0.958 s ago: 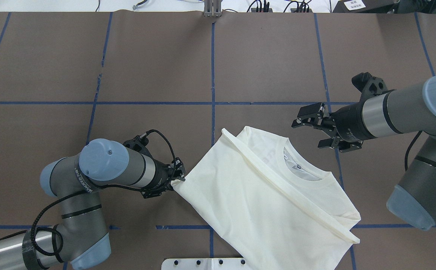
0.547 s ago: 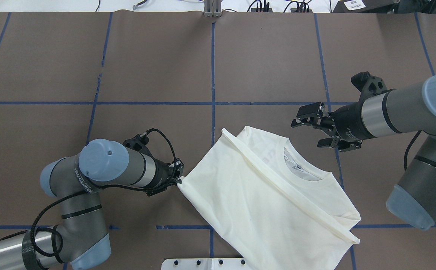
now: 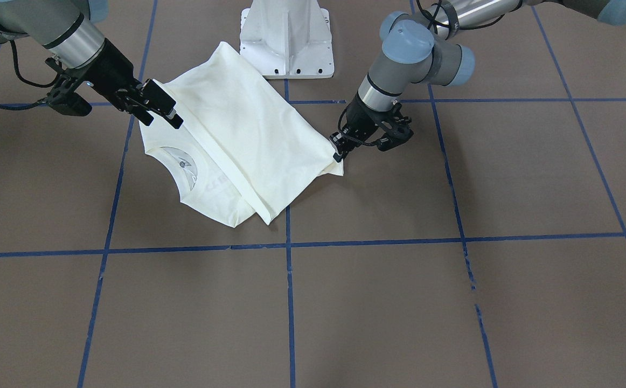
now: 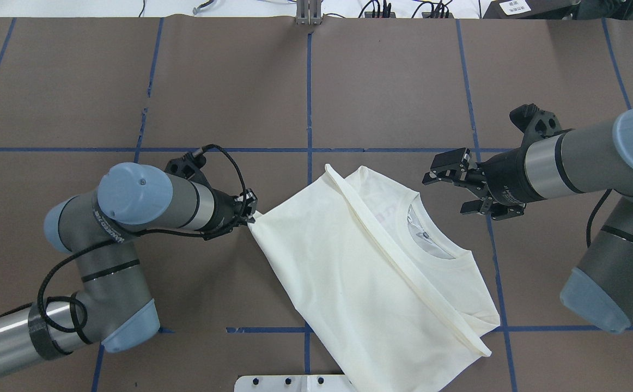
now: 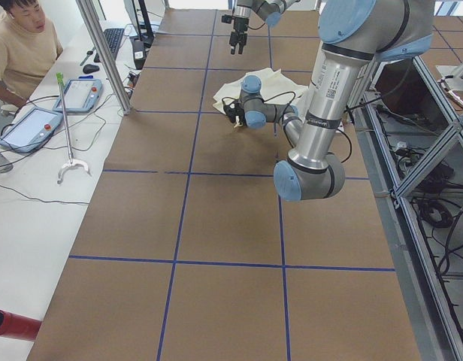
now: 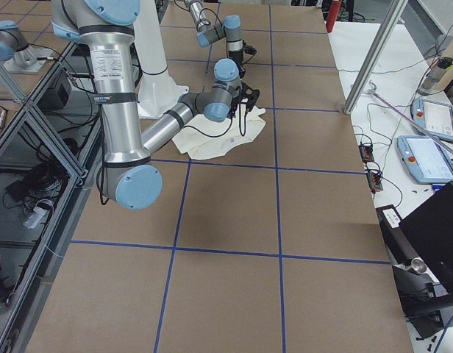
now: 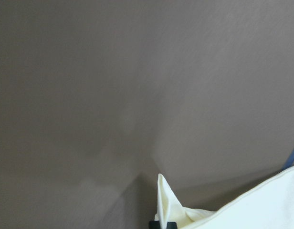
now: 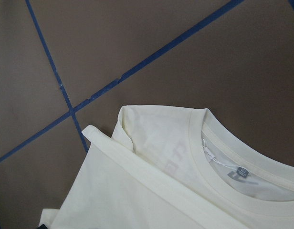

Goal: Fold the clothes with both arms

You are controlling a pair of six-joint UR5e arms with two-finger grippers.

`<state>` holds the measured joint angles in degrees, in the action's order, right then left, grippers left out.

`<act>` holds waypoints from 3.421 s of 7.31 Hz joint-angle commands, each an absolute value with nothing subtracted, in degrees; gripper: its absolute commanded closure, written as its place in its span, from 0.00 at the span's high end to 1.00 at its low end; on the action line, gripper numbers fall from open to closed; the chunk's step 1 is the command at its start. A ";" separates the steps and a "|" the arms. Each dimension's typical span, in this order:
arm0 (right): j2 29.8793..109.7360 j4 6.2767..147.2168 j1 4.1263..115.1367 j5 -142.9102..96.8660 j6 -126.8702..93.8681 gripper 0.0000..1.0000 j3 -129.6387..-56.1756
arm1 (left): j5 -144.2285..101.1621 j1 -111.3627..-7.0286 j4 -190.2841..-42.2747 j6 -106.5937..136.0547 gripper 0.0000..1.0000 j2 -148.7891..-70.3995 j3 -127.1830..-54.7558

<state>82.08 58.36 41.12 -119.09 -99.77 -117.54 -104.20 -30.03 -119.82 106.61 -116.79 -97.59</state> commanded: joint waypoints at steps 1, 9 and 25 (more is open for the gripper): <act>82.09 58.36 41.04 -118.83 -100.02 1.00 -117.51 | -103.97 -37.49 -120.67 100.30 0.00 -126.14 -86.48; 63.47 68.07 28.68 -106.10 -89.90 1.00 -99.41 | -105.82 -43.24 -131.75 97.21 0.54 -124.32 -90.54; 71.12 102.48 24.00 -98.79 -54.49 1.00 -113.03 | -106.70 -43.86 -130.61 97.21 0.54 -122.78 -92.46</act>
